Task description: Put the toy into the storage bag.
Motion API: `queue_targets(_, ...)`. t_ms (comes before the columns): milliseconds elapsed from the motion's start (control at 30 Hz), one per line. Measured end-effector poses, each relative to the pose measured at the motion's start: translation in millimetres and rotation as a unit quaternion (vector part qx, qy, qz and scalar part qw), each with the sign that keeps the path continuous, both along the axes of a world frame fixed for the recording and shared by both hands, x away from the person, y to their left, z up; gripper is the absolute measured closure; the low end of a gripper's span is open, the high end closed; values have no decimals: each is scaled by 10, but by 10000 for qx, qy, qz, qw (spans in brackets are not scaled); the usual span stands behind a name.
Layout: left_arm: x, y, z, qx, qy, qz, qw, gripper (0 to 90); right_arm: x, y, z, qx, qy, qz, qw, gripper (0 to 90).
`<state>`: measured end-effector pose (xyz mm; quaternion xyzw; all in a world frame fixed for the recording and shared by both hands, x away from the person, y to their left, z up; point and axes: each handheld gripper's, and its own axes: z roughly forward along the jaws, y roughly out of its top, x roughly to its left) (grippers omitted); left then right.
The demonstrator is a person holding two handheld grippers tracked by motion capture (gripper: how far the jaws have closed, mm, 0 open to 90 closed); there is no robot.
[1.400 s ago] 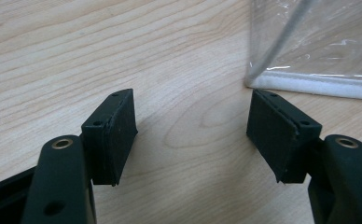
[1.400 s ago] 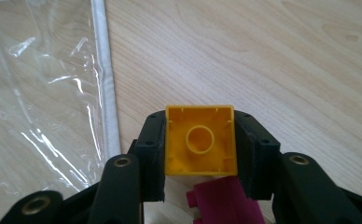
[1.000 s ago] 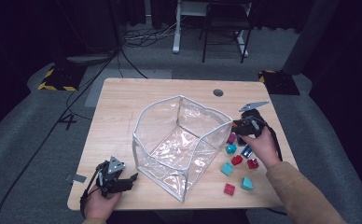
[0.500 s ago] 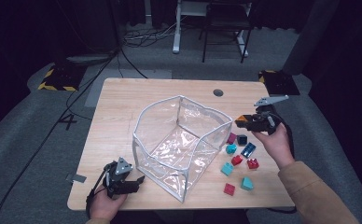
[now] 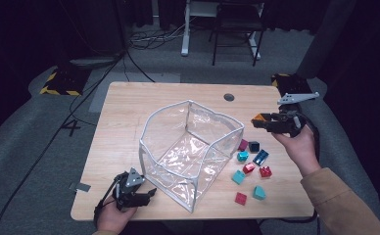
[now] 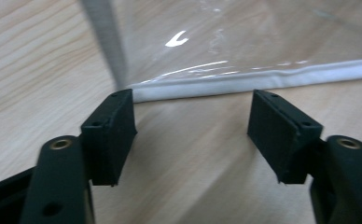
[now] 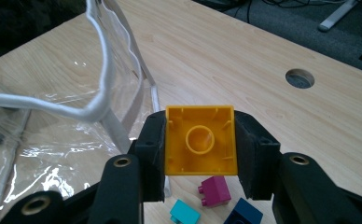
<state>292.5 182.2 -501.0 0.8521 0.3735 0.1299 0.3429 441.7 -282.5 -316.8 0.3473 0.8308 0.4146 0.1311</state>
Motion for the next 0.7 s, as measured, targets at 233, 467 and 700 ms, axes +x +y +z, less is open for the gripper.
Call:
queue_targets(233,-43,-86,-1,12,-9,-191,9998,336,-45,70,208,152,-91,97,9998,588)
queue_targets(467,-47,-66,-14,-12,-75,-199,9998,334,-109,263,442,266,-198,336,9989,588)
queue_targets(700,-56,-59,-33,-74,-150,-184,9997,332,-152,480,597,327,-239,573,9975,588)
